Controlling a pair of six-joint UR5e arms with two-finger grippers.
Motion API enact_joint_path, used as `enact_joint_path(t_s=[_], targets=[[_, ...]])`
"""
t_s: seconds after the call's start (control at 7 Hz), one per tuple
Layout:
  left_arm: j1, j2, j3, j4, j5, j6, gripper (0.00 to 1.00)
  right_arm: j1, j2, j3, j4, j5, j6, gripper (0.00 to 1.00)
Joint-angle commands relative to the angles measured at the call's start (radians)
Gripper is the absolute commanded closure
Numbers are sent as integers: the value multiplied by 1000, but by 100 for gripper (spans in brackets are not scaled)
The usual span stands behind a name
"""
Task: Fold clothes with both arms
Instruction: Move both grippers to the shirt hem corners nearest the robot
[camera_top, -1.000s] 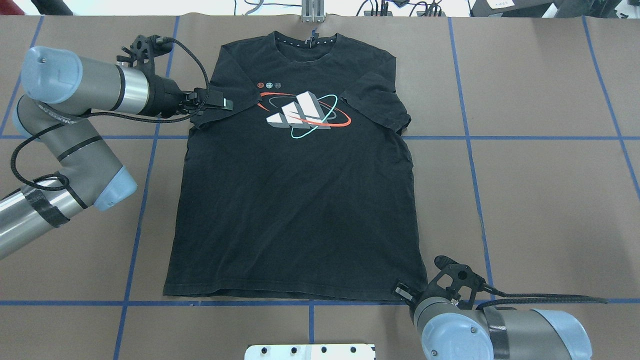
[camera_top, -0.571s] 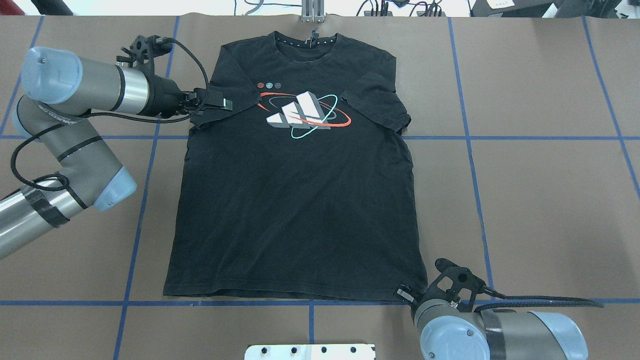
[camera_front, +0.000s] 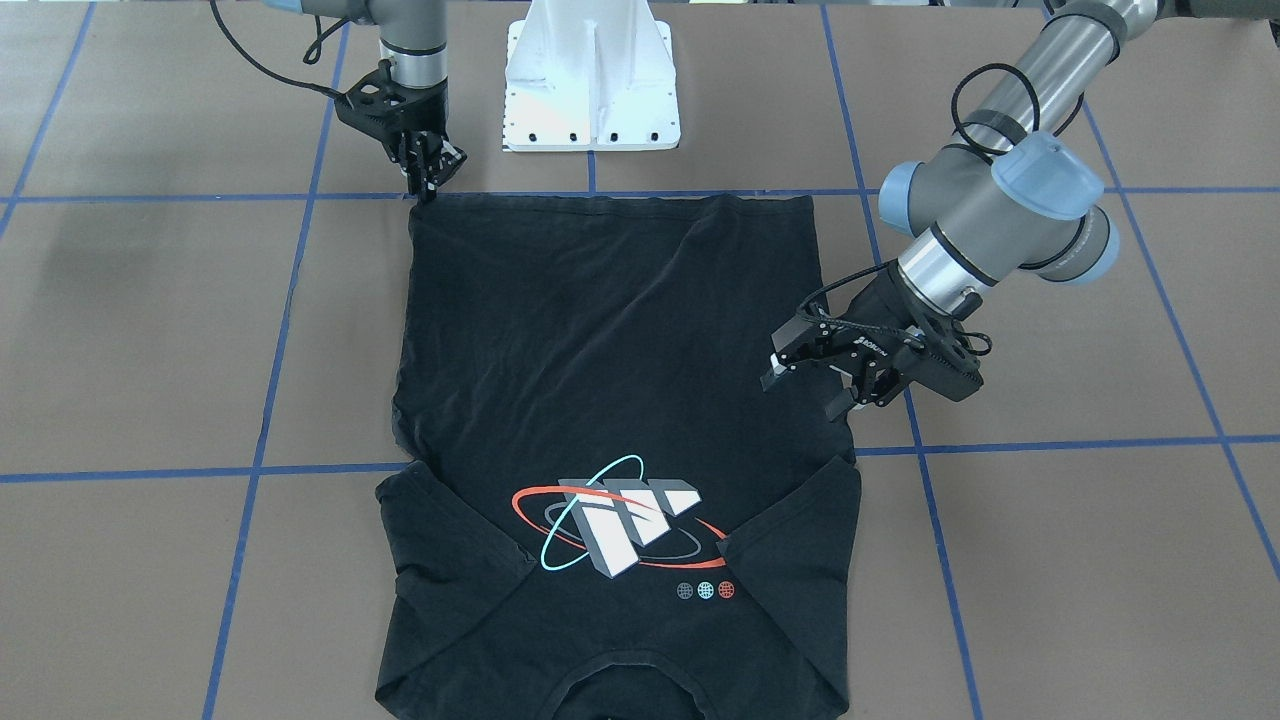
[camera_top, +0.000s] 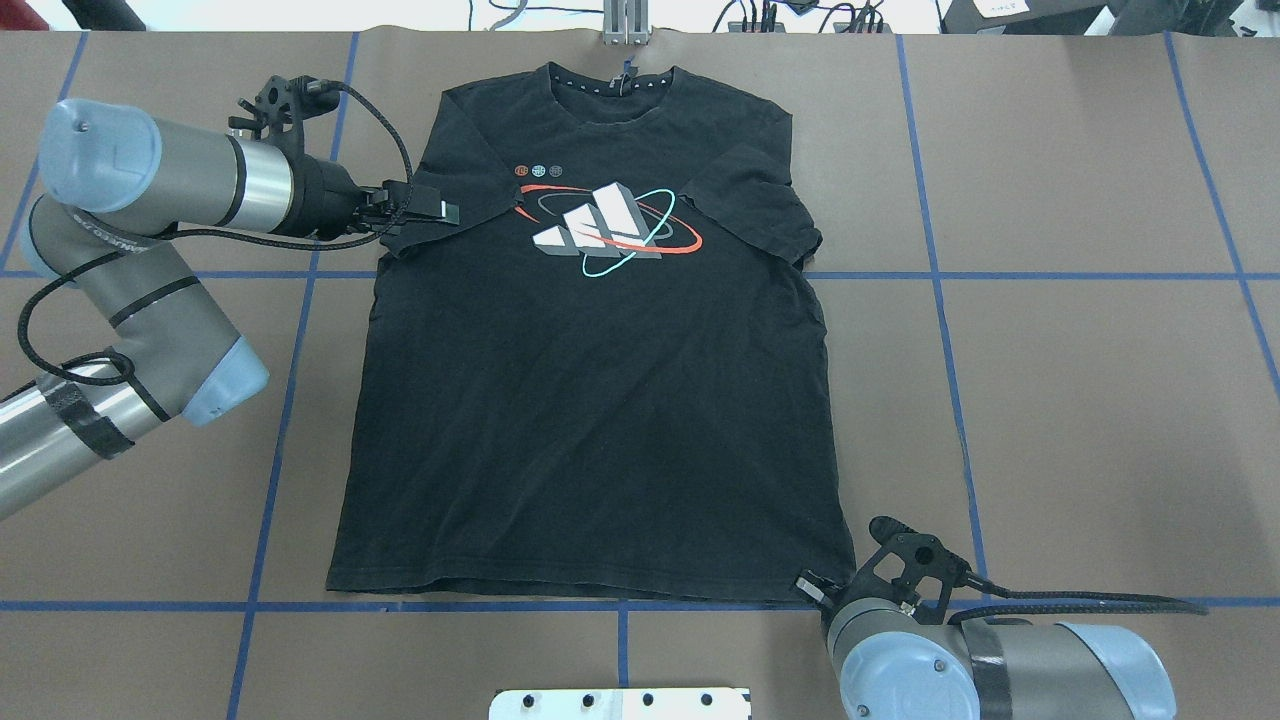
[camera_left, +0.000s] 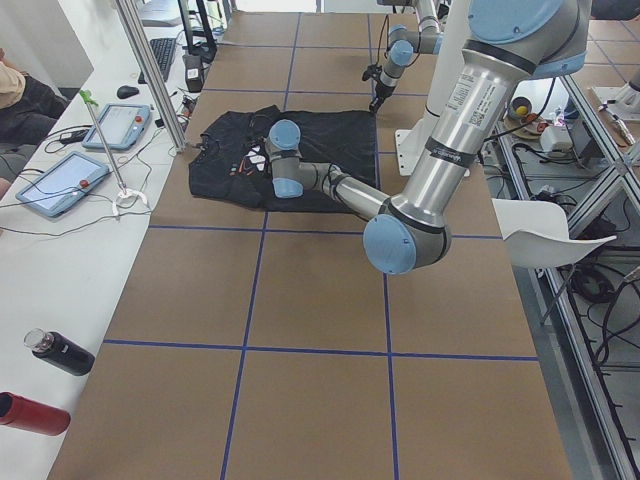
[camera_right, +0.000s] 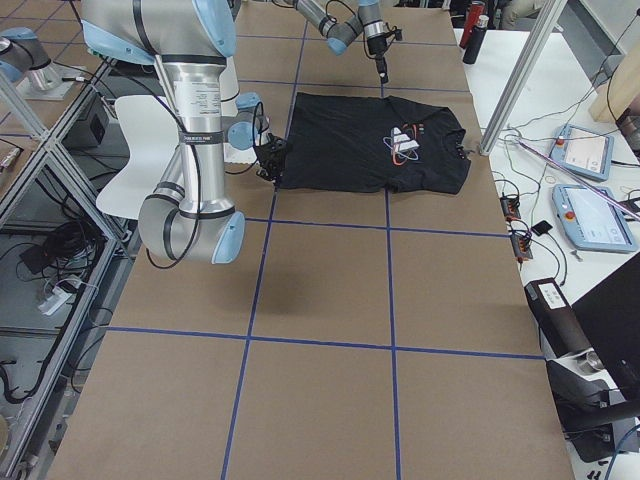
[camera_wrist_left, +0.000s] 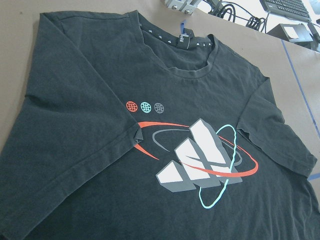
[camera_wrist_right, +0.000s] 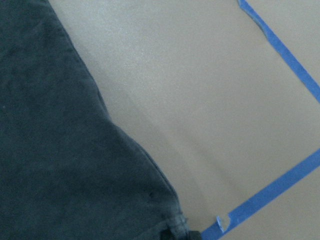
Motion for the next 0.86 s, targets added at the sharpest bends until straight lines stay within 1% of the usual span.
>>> enact_joint_path(t_s=[0.0,0.14,0.29,0.43,0.57,0.71], targets=[[-2,8,-11,1,-3,-3,1,5,8,5,1,3,-6,100],[1,25,-37,20,-15,-100,1,15,-9,49,1,9,-8,100],[24,87,-112,29,-11,-191,1,15,-58,98,3,12,-6,100],[79,176,-225,49,21,-306,1,14,-92,109,9,22,-8,100],[131,245,-335,180,55,-331,1,14,-113,129,12,25,-9,100],[229,263,-440,365,197,-403,1,11,-116,133,12,28,-9,100]])
